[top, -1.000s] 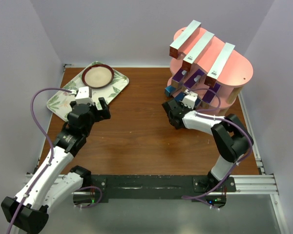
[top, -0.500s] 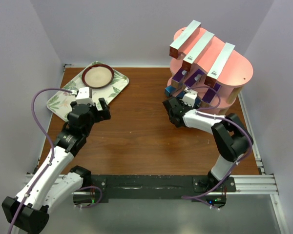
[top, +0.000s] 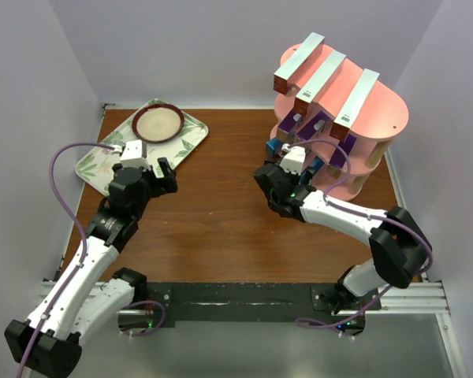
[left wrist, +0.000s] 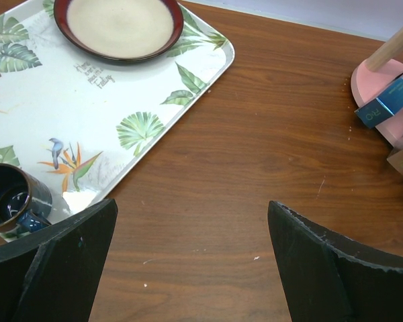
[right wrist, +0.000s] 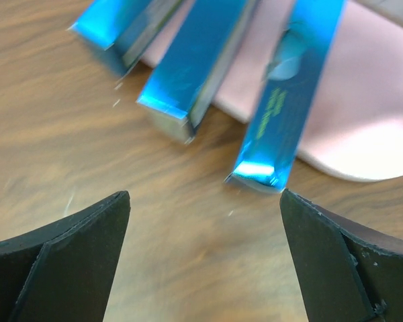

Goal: Place and organize the toothpastes onto the shelf

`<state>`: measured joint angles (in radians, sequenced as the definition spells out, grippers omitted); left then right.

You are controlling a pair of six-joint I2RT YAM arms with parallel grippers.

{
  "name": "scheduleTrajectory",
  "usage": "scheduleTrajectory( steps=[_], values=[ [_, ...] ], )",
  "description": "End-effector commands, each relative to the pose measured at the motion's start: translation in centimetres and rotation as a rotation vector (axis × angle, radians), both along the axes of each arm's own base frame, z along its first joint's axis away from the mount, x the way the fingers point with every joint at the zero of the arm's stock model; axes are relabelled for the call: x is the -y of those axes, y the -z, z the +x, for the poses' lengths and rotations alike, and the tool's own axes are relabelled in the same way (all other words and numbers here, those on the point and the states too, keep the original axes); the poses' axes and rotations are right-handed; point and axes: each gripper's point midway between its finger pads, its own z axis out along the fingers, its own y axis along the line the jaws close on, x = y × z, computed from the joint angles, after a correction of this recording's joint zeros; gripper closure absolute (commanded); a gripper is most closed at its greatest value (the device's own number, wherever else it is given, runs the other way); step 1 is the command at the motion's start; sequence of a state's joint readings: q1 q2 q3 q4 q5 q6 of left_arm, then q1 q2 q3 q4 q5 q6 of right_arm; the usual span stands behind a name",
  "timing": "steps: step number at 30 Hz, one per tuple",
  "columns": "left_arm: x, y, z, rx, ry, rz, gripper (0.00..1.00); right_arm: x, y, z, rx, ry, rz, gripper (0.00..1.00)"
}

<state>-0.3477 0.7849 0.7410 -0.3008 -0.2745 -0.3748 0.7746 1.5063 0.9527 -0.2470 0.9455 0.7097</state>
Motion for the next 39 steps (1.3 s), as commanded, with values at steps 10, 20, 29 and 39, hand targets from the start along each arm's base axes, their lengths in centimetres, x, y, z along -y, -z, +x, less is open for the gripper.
scheduleTrajectory(
  steps=[10,20,29,39],
  values=[
    [1.0,-2.7,-1.3,0.11,0.123,0.014,0.0,-3.5,-4.3,-8.6,-0.068,-0.507,0.139,0.02],
    [-1.7,-8.0,-5.8,0.243,0.068,-0.006,0.0,5.4,-11.2,-13.1,0.129,-0.464,0.099,0.02],
    [-6.5,-12.3,-10.5,0.415,-0.111,-0.017,0.0,12.1,-15.4,-14.6,0.316,-0.266,0.1,0.02],
    [-8.5,-12.3,-11.4,0.424,-0.206,-0.013,0.0,16.9,-17.0,-16.4,0.429,-0.096,0.156,0.02]
  ],
)
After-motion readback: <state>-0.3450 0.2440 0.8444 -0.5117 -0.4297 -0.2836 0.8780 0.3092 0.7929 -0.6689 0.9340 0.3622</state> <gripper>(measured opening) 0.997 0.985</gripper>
